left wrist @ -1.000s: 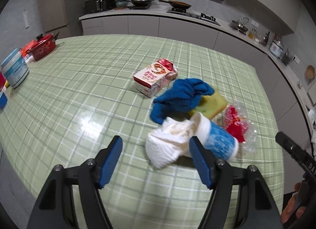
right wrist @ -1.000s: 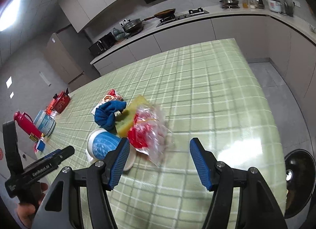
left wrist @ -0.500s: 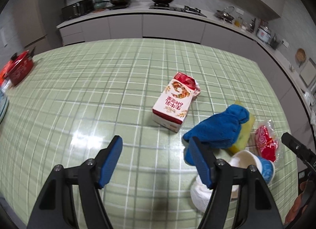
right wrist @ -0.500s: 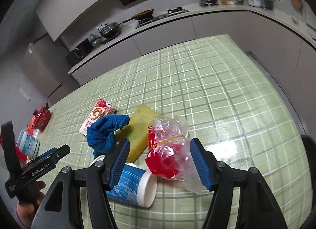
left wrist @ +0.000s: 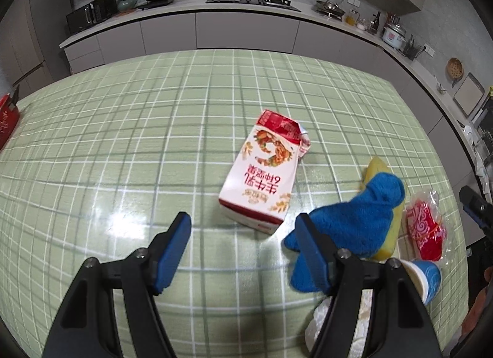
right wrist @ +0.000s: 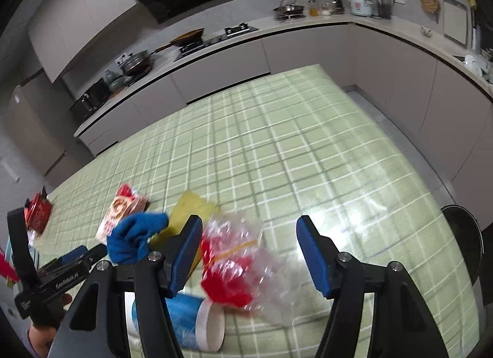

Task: Collect trash
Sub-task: 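Grasp the milk carton with the left tool while the right tool grasps the clear bag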

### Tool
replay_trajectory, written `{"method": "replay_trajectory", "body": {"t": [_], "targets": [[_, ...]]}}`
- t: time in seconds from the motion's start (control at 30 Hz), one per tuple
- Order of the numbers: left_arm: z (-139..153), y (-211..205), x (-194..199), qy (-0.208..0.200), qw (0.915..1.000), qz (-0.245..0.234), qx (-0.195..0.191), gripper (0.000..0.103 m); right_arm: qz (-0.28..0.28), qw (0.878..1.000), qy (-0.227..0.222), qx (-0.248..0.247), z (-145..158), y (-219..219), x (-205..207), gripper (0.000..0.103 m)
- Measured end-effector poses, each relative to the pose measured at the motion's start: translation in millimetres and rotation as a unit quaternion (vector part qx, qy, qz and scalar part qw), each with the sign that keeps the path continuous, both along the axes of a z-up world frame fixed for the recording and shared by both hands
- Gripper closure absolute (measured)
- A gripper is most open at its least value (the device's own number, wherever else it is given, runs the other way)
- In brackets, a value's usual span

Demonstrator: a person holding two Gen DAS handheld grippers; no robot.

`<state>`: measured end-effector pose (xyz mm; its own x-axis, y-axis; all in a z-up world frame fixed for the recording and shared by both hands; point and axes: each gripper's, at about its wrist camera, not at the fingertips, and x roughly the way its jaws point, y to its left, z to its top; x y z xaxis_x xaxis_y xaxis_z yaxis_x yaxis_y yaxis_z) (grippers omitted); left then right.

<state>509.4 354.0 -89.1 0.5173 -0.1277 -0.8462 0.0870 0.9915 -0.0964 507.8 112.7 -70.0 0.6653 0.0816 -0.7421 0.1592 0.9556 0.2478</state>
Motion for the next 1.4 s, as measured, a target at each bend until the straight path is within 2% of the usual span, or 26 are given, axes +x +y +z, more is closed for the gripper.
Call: {"method": "replay_trajectory", "body": {"t": [0.5, 0.73, 0.77, 0.8, 0.83, 1.0, 1.27, 1.4], "targets": [[-14.4, -16.0, 28.0, 0.008, 0.9999, -0.011, 0.003, 0.032, 0.000, 1.000, 0.016, -0.002, -10.3, 0.4, 13.1, 0.037], [-25.9, -19.2, 42.6, 0.013, 0.9997, -0.013, -0.014, 0.032, 0.001, 1.000, 0.022, 0.001, -15.8, 1.5, 15.9, 0.037], [-26.8, -17.1, 42.5, 0.013, 0.9997, -0.012, -0.018, 0.034, 0.002, 1.000, 0.023, 0.002, -17.0, 2.3, 16.7, 0.037], [-26.9, -15.4, 42.2, 0.013, 0.9996, -0.010, -0.022, 0.041, 0.004, 1.000, 0.025, 0.001, -18.6, 4.0, 17.1, 0.037], [-27.0, -14.3, 41.4, 0.010, 0.9997, -0.007, -0.023, 0.041, 0.006, 1.000, 0.028, 0.001, -20.2, 5.5, 17.9, 0.037], [-27.8, 2.6, 21.8, 0.004, 0.9996, 0.006, -0.026, 0.048, 0.012, 0.999, 0.034, 0.005, -25.8, 8.9, 19.1, 0.037], [-24.7, 23.8, -35.1, 0.021, 0.9989, 0.024, -0.035, 0.049, 0.037, 0.998, 0.043, 0.010, -32.8, 15.0, 17.3, 0.037], [-28.4, 26.2, -47.5, 0.033, 0.9986, 0.029, -0.029, 0.047, 0.048, 0.998, 0.046, 0.022, -37.0, 18.1, 16.0, 0.037]]}}
